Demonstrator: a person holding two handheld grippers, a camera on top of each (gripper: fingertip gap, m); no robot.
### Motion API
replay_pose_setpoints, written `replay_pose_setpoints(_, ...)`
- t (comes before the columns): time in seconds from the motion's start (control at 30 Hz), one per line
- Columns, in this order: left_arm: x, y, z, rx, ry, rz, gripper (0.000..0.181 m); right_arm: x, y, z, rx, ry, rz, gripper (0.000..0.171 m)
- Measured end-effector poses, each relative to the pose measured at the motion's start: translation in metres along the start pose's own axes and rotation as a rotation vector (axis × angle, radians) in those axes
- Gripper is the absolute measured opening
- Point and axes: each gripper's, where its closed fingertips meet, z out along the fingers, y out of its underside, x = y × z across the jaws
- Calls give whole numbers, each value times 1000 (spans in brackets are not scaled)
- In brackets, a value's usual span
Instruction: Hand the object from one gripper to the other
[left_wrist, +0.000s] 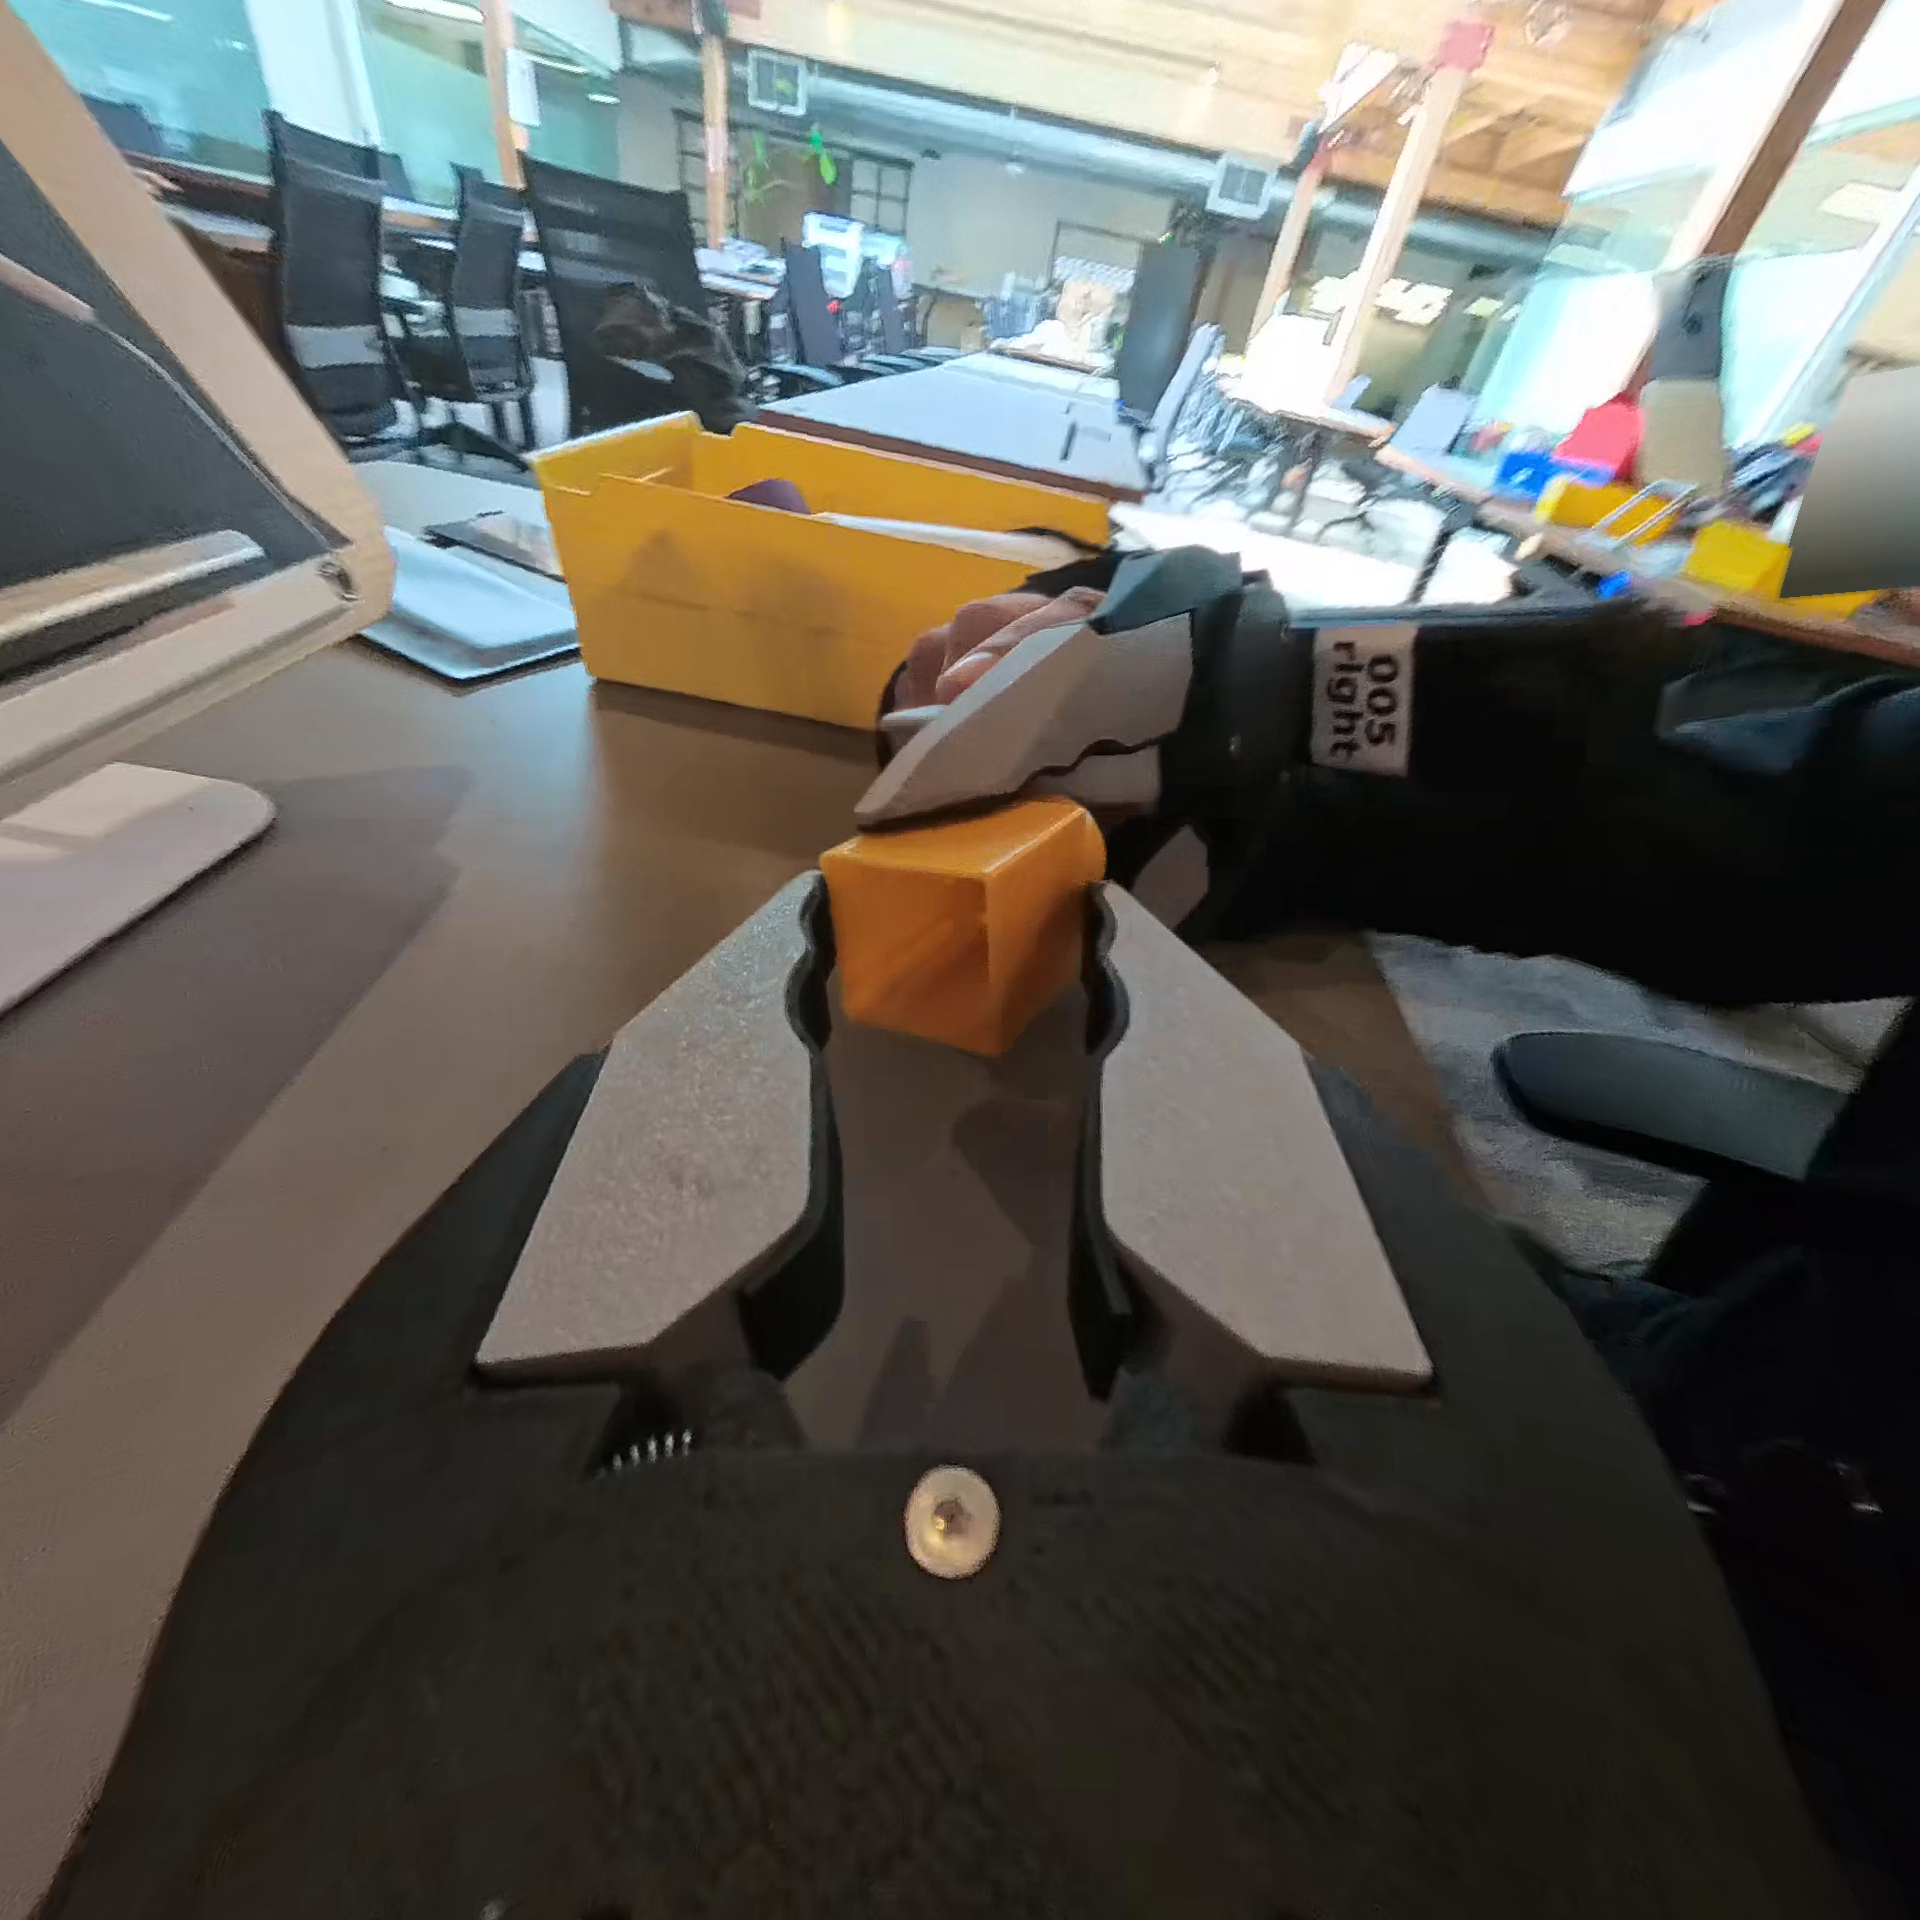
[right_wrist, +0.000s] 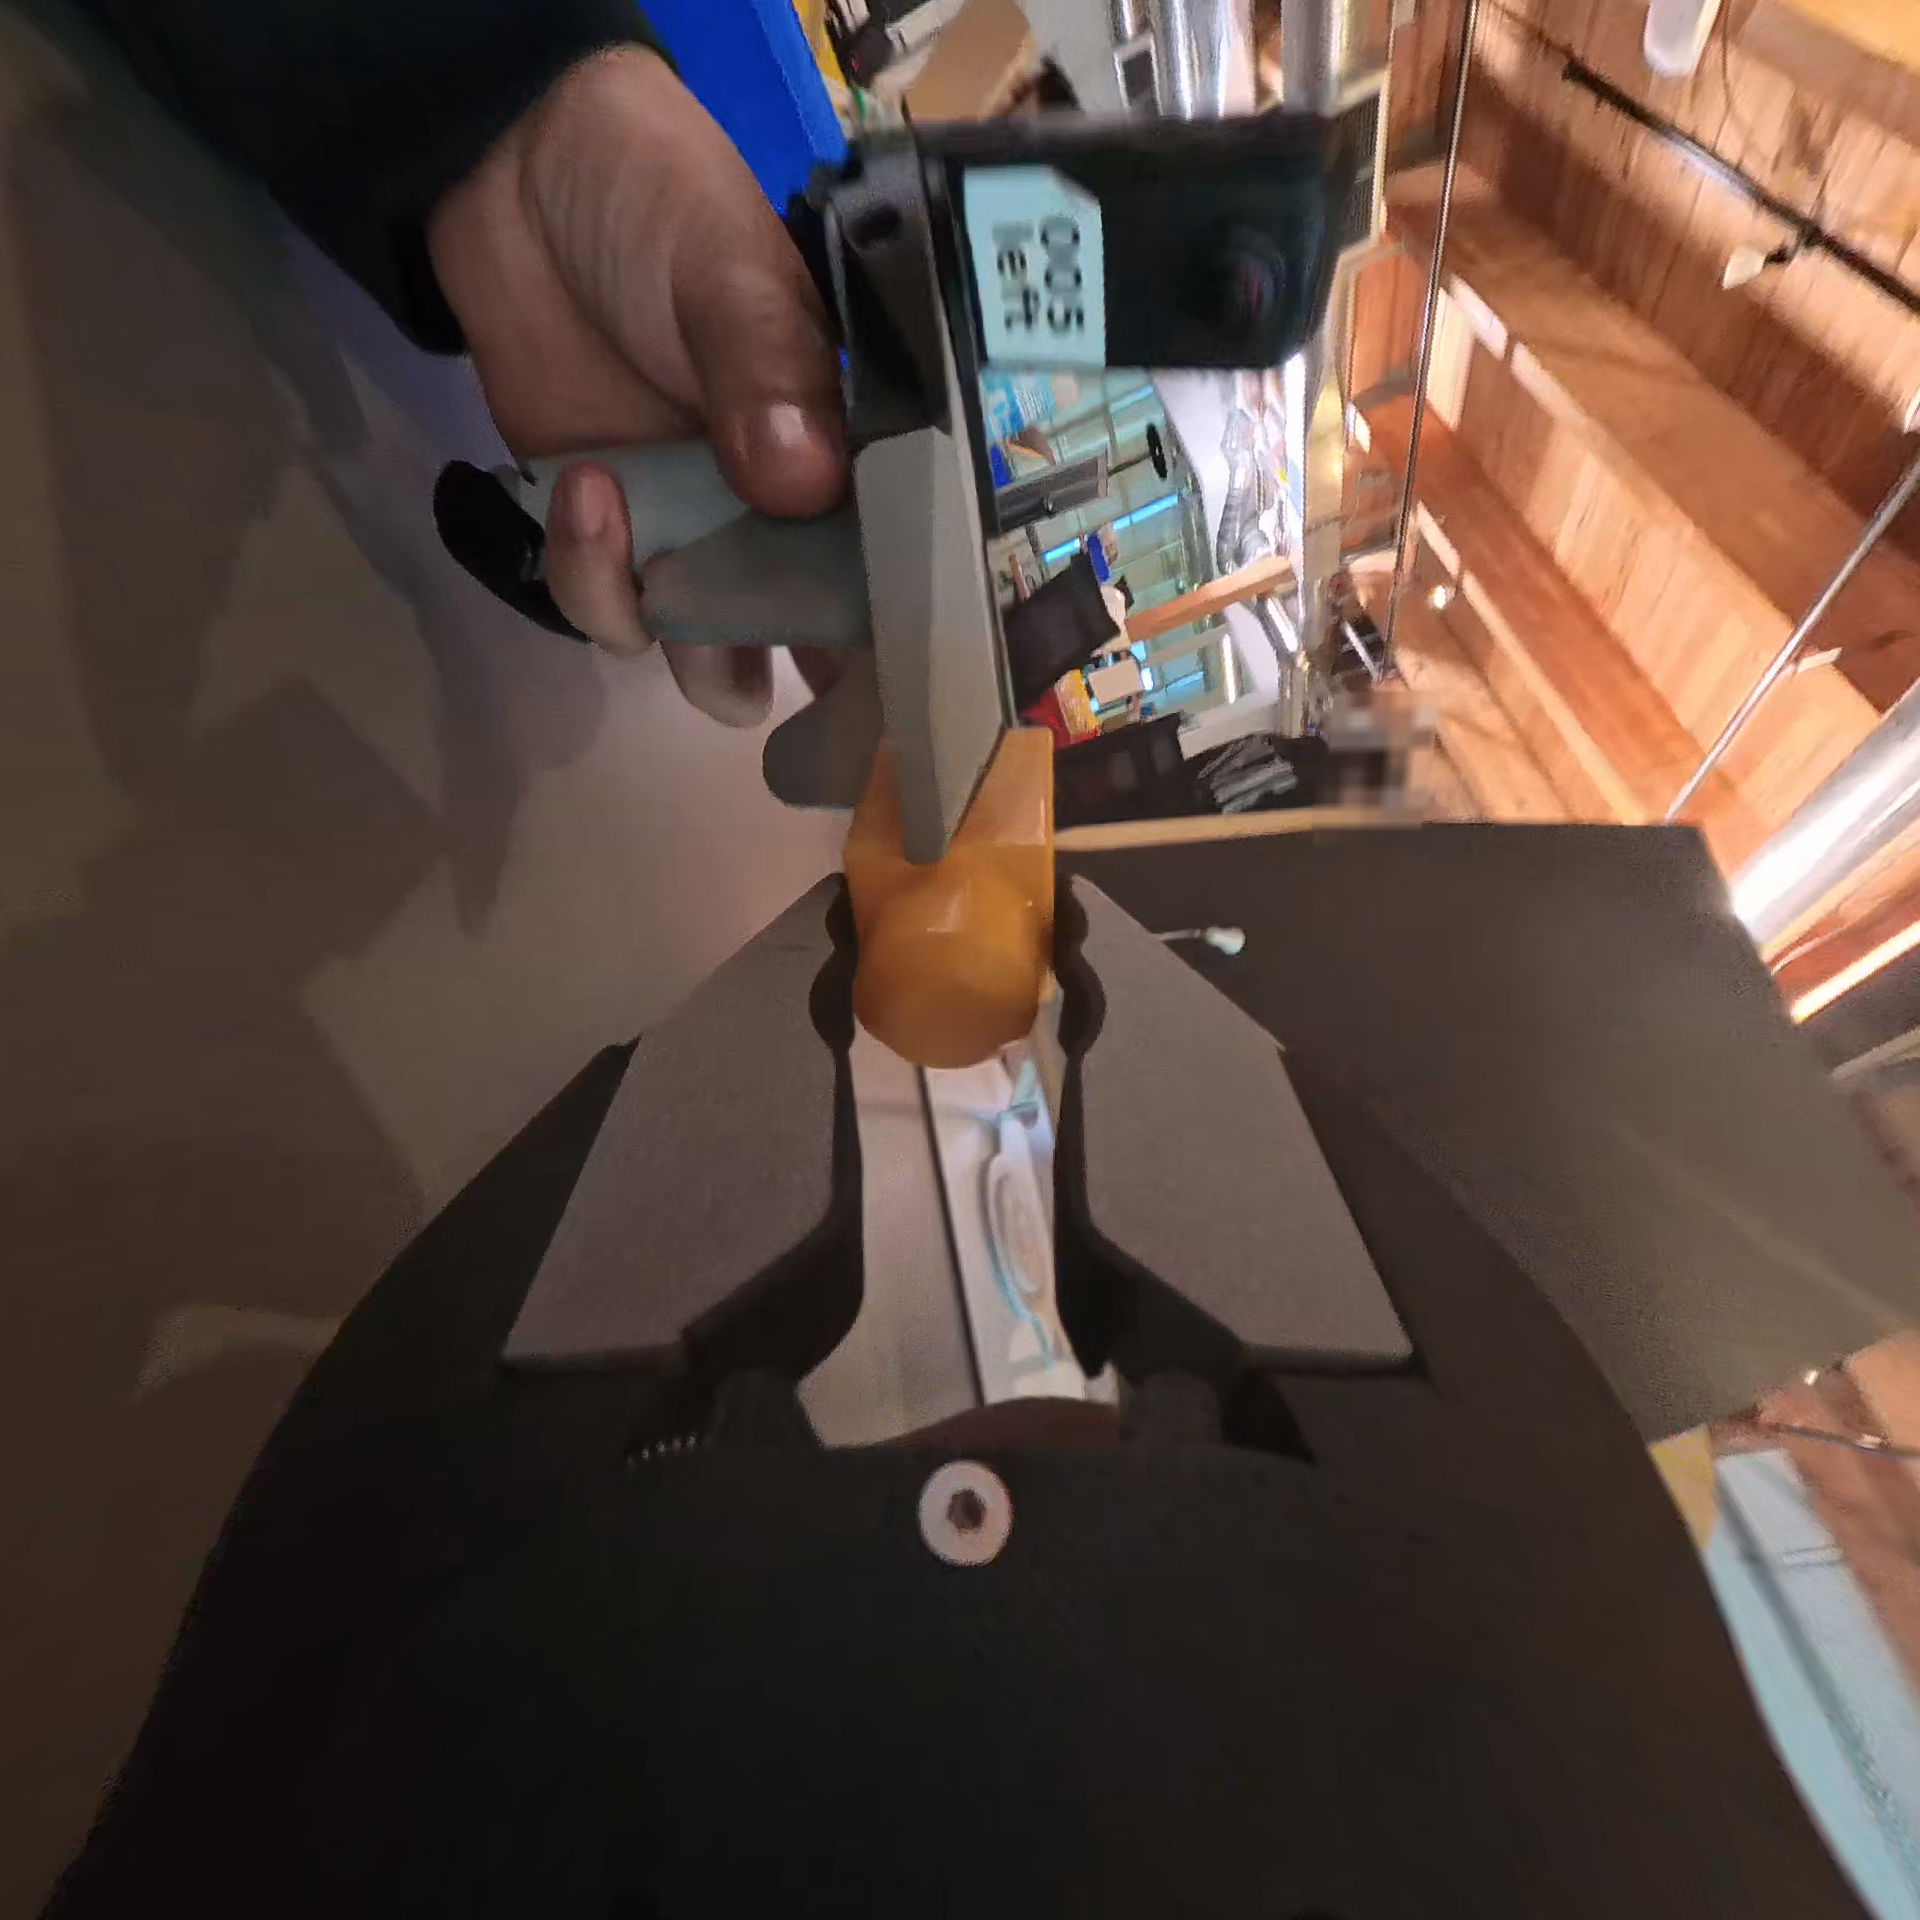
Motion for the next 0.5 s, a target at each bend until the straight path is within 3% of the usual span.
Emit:
replay_pose_setpoints(0.13, -28, -1, -8, -49, -246, 235, 46, -4, 31, -1, -138, -17, 168, 36)
replay_pose_setpoints(0.23, -40, -24, -28, -15, -467, 599, 46, -20, 32, -7, -116, -252, 552, 40)
replay_pose_setpoints(0.27, -33, -30, -31, 4, -491, 742, 46, -19, 30, -7, -101, -300, 705, 50)
replay_pose_setpoints(0.33, -24, -32, -33, -36, -569, 1027, 46, -4, 26, -7, -29, -328, 1008, 69)
replay_pose_setpoints(0.4, -17, -38, -32, -45, -660, 1240, 46, 13, 10, -13, 137, -407, 1285, 75)
replay_pose_setpoints(0.5, 6, -55, -30, 75, -684, 1298, 46, 32, -10, -24, 359, -511, 1532, 74)
